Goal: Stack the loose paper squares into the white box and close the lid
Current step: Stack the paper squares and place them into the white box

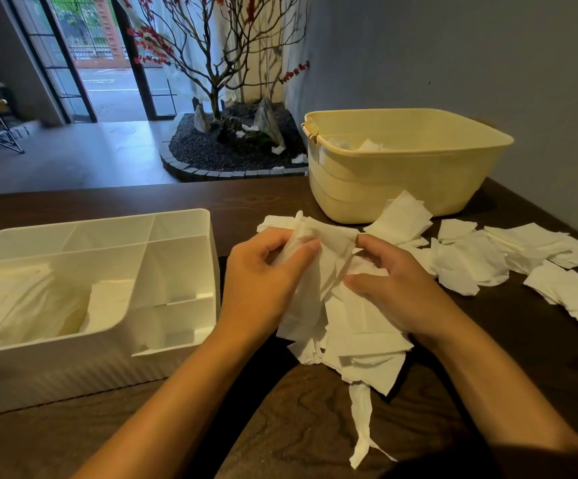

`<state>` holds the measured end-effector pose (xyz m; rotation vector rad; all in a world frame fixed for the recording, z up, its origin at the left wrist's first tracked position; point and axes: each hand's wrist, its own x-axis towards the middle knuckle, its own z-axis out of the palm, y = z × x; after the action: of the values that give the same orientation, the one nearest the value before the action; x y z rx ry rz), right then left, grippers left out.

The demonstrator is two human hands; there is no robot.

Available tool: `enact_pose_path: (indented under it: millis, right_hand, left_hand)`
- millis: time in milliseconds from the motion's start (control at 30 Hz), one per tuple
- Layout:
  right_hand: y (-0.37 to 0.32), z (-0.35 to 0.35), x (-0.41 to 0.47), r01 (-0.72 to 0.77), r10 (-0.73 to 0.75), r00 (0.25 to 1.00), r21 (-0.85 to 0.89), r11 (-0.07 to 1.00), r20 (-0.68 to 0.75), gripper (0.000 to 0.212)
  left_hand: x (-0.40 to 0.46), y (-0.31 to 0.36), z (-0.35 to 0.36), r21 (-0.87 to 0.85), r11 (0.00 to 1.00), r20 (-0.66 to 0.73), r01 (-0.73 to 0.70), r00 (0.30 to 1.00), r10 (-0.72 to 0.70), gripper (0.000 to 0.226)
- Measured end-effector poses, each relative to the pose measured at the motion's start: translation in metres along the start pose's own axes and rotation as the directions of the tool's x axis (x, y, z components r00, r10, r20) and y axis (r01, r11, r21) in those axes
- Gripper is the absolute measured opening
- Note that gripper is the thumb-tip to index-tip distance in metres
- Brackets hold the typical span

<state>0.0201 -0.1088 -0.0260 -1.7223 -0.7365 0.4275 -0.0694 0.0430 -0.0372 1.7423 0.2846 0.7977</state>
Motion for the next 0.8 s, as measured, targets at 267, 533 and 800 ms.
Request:
enact_pose_path:
  millis: [267,533,800]
  right_hand:
    - [0.004,0.0,0.003,0.032,-0.038,0.992,-0.055,0.998,-0.117,0.035]
    - [0.01,0.001,0.006,0.062,-0.081,0.985,-0.127,0.99,-0.152,0.027]
    - [0.008,0.007,0.001,0.194,-0.21,0.968,-0.119,0.974,-0.138,0.051]
  left_hand:
    - [0.004,0.001,-0.003,-0.176,0.977,-0.058,0.119,0.99,-0.131,0.007]
    - [0.007,0.006,-0.004,-0.407,0.845,0.038,0.346,0.931,-0.363,0.014]
    - [0.003,0.01,-0.003,-0.36,0.8,0.257,0.48,0.876,-0.409,0.024]
